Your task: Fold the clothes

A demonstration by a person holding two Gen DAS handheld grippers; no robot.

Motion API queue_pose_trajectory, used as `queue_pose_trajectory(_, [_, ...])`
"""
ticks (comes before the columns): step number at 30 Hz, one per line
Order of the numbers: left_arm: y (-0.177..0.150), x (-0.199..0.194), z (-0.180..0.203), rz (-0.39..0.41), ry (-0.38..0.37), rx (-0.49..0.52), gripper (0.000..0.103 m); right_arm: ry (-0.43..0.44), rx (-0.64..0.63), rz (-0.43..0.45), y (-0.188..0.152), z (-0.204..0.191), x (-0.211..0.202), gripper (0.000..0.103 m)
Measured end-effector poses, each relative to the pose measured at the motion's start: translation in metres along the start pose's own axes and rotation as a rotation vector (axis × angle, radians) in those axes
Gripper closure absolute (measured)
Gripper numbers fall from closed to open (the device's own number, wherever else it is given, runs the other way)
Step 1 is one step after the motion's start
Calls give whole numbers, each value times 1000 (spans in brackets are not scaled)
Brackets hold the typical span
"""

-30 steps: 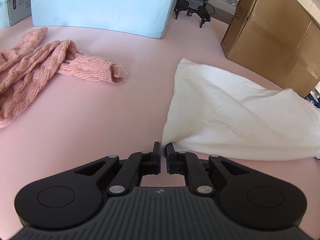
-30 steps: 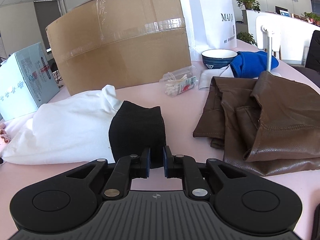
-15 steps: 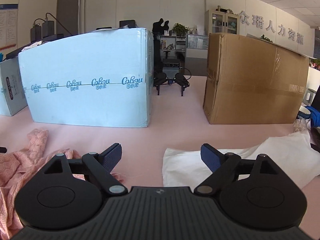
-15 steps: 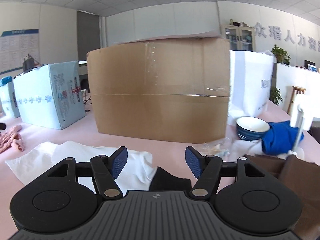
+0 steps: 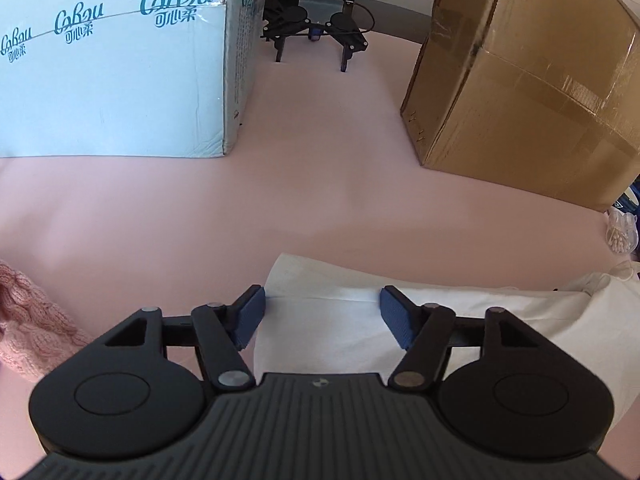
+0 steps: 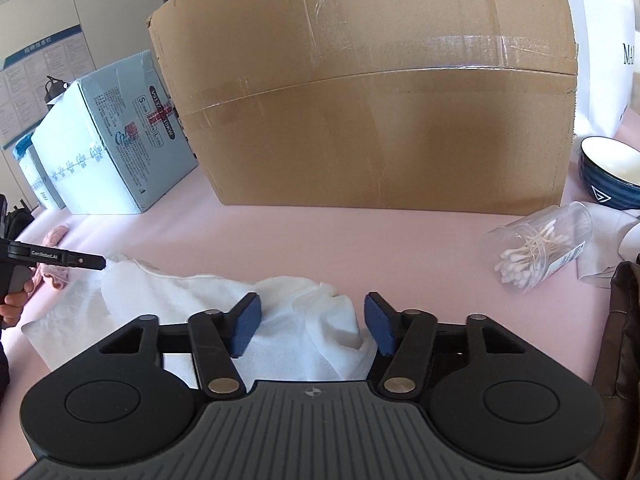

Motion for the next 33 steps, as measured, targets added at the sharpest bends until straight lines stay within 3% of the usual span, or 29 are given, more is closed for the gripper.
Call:
queue_pose_trajectory(1, [-1,1,4,-3,10,16,89,-9,0,-10,-1,0,2,95])
queue_pose_trajectory(3, [-3,-2,12,18,16,38,94,-4,10,0,-2,2,2,96])
queue_pose_trajectory(9, [5,-27,10,155,3,-30,96,-16,83,97,3,11,-16,97])
queue_pose_trajectory(12, [5,-27,5,169,6,-73,96,-49,118,128,5,15,-17,97])
queue_pose_trajectory(21, [-6,-7,-6,133,94,-125,95,-184,113,12,-10,18,27,97])
queue_pose_trajectory(24, [-10,-5,-16,103,113,-162,75,-203,109,4,-14,19,32,96])
queue_pose_trajectory(26, [-11,-10,-23,125,150,-165,40,-199,109,6,-15,21,31,94])
queue_pose_trajectory(27, [-12,-18,-27,164,182,-167,37,-194,120,11,-15,21,31,88])
queue_pose_trajectory(29, [-13,-36,-32,235,260,-161,38,-175,143,73,-12,23,20,62])
queue_pose_trajectory(30, [-13,-46,-33,277,311,-147,38,-167,154,107,-11,24,13,35])
queue_pose_trajectory(31, [-14,-57,-33,321,351,-135,38,-180,161,175,-9,26,2,27])
queue_pose_trajectory(33, [-14,-80,-22,405,393,-78,38,-200,186,278,-6,31,-22,27])
Point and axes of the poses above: each gripper's, at about its wrist camera, not at the fingertips, and x roughly the way its jaws point, z to its right, y to its top, the point moved 4 cm from there along x, roughly the way its jaws point, and after that the axes turned 10 degrees about -y, right-handed, at the moved point
